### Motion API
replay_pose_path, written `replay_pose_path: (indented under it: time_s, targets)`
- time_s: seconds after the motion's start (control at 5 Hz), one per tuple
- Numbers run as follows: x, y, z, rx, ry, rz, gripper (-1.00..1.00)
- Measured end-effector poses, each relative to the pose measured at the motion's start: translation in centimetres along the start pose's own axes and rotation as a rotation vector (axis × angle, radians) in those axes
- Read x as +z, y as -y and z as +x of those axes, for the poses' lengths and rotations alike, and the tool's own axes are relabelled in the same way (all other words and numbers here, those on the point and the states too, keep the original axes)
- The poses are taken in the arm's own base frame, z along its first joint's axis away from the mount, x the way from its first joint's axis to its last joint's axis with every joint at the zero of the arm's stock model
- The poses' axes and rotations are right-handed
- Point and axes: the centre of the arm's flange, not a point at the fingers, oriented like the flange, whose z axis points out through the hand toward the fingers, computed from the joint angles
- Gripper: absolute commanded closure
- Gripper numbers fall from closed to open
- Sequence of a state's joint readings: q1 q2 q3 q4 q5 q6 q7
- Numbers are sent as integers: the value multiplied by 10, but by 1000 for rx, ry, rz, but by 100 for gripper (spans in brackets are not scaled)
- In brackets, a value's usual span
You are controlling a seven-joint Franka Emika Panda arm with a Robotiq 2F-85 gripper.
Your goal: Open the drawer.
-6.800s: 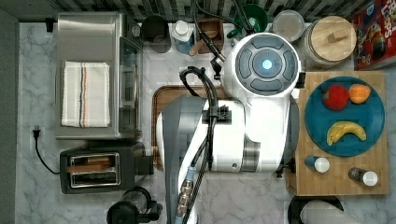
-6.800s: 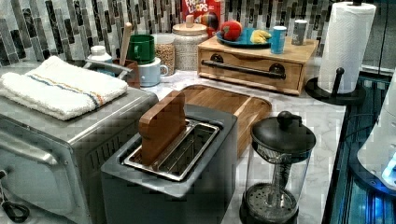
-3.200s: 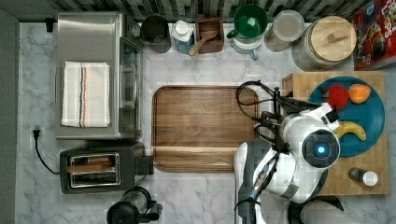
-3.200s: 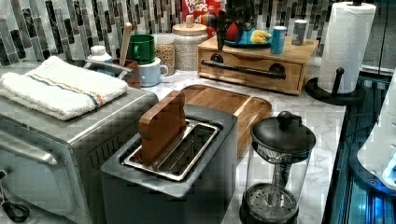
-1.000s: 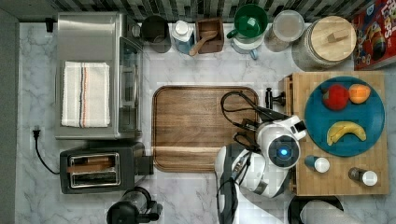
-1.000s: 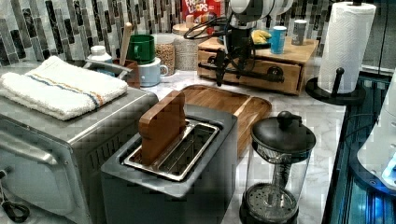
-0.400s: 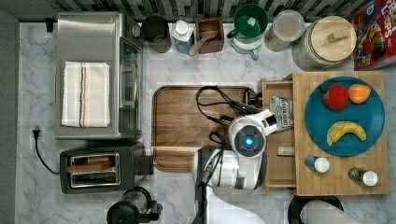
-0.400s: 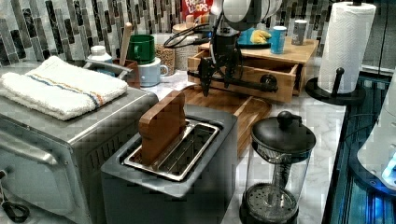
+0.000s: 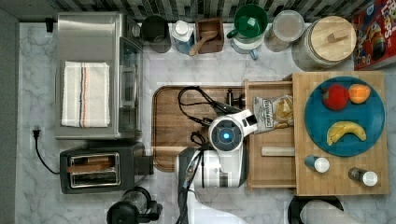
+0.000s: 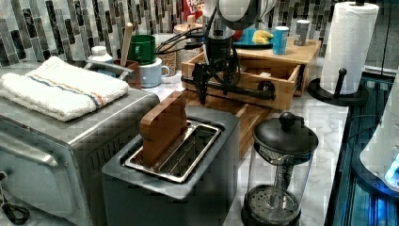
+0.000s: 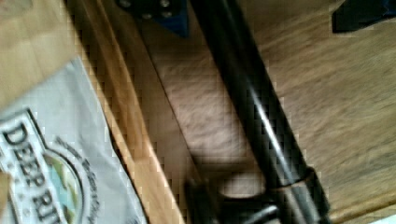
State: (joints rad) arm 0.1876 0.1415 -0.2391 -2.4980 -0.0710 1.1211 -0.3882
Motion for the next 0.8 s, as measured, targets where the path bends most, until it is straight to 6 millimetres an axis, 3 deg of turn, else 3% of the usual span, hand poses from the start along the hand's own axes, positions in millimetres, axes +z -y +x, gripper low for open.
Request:
replay_pose_path:
  time_s: [0.6, 0.8]
  targets:
    - [-5, 55, -9, 132, 29, 7, -100]
    - [2, 56, 2, 165, 44, -11, -100]
